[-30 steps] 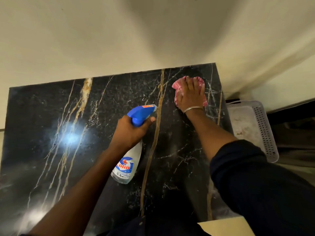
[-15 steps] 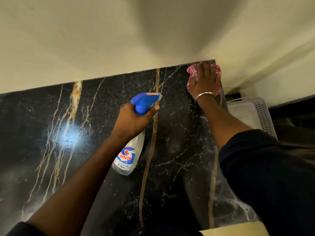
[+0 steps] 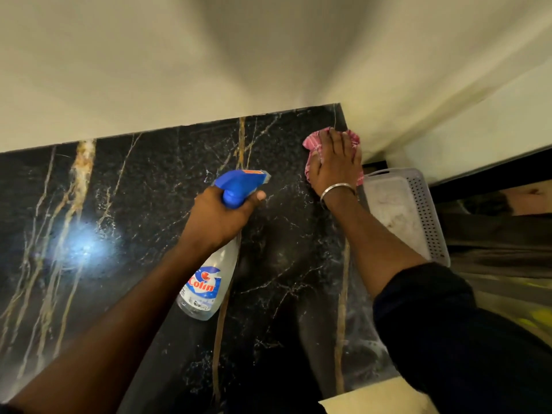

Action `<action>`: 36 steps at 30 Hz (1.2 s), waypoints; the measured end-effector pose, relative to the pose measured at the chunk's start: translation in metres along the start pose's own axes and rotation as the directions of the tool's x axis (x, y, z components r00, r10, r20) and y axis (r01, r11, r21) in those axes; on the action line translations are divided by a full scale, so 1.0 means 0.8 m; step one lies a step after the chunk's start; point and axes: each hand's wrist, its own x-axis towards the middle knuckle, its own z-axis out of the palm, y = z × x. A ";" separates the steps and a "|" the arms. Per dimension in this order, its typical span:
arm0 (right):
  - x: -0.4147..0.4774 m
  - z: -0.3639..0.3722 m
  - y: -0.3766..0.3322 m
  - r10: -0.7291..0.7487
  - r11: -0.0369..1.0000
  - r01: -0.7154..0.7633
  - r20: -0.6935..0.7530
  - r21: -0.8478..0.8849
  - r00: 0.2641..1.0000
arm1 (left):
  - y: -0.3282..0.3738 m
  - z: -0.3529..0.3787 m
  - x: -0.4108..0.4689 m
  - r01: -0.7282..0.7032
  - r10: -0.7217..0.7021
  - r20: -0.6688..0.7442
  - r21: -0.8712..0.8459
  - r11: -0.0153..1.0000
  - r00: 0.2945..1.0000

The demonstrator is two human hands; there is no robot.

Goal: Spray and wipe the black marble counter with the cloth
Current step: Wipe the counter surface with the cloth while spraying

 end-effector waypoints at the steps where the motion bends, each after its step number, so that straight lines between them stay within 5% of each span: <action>1: 0.015 -0.003 -0.001 0.008 1.000 -0.008 0.010 0.004 1.000 | 0.000 0.000 0.001 0.006 -0.006 -0.001 0.005 1.000 1.000; 14: 0.058 -0.013 -0.017 -0.008 1.000 0.010 0.057 -0.021 0.998 | 0.007 -0.027 0.001 0.001 0.001 -0.043 0.057 0.998 0.999; 24: -0.082 0.004 -0.081 -0.303 0.952 0.299 0.063 0.070 0.951 | 0.008 -0.021 -0.040 0.024 -0.018 -0.064 0.085 0.996 0.998; 31: -0.056 -0.004 0.041 -0.072 0.995 0.072 -0.001 0.072 0.997 | 0.008 -0.022 -0.054 0.041 -0.039 -0.037 0.031 0.999 0.999; 36: -0.058 -0.007 0.017 0.109 0.990 -0.108 -0.003 0.094 0.994 | 0.007 -0.031 -0.064 0.052 -0.049 -0.108 0.026 0.998 0.993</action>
